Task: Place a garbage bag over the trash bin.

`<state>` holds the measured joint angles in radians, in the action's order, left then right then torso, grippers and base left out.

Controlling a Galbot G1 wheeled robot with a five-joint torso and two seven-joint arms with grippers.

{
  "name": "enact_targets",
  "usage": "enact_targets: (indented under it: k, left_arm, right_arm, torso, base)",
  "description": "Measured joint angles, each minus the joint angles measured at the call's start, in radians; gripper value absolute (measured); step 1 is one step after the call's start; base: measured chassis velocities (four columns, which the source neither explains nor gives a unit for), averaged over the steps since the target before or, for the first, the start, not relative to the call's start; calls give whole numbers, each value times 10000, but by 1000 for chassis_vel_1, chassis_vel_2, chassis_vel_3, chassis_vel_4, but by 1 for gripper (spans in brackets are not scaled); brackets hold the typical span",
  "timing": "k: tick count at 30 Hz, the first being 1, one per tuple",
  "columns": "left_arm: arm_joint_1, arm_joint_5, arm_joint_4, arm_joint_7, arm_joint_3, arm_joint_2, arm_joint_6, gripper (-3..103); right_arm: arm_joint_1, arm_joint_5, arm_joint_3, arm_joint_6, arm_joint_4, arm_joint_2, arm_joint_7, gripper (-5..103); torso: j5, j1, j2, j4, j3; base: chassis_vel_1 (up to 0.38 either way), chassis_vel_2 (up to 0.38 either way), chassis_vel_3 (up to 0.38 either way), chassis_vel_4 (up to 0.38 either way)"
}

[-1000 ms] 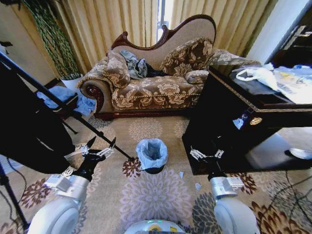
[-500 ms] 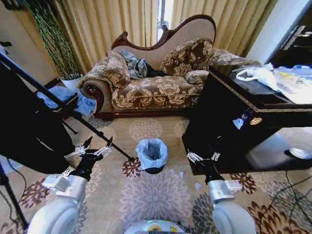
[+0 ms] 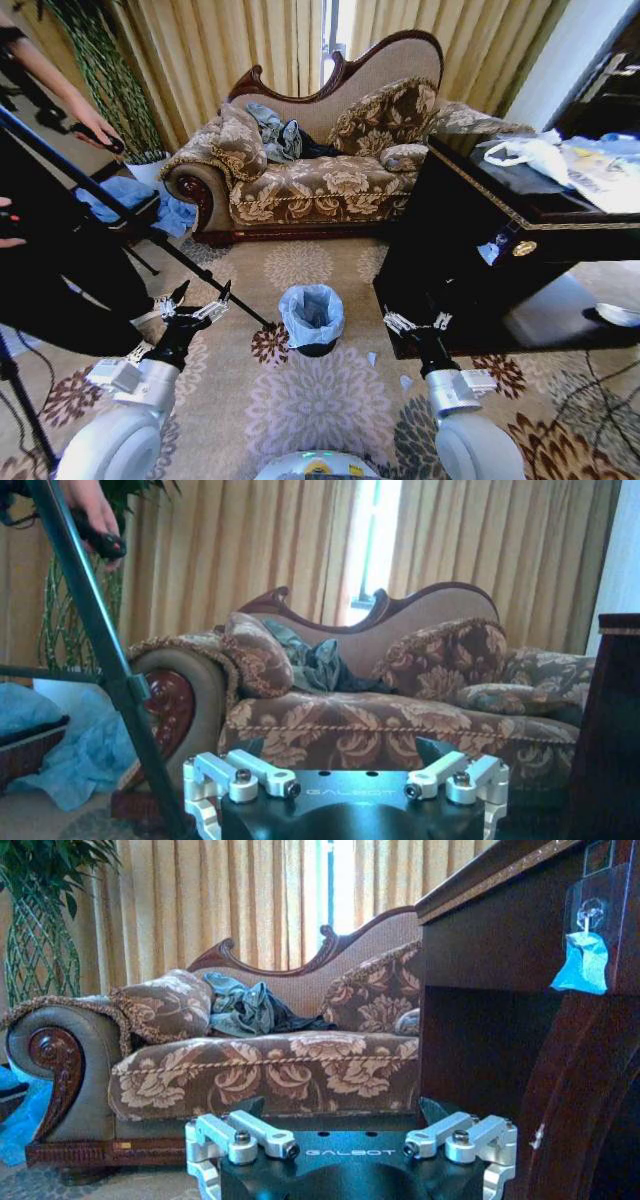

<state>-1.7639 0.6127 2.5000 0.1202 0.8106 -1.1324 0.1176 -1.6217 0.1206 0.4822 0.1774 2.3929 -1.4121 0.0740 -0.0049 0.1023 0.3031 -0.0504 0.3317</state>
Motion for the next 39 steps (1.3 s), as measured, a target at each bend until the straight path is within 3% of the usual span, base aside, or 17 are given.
enact_targets:
  k: [39]
  left_arm:
    - [0, 1, -1, -5, 0, 1, -1, 100]
  right_arm:
    - [-1, -5, 0, -12, 4, -1, -2, 100]
  torso:
    - [0, 2, 0, 0, 0]
  base:
    - [0, 0, 0, 0]
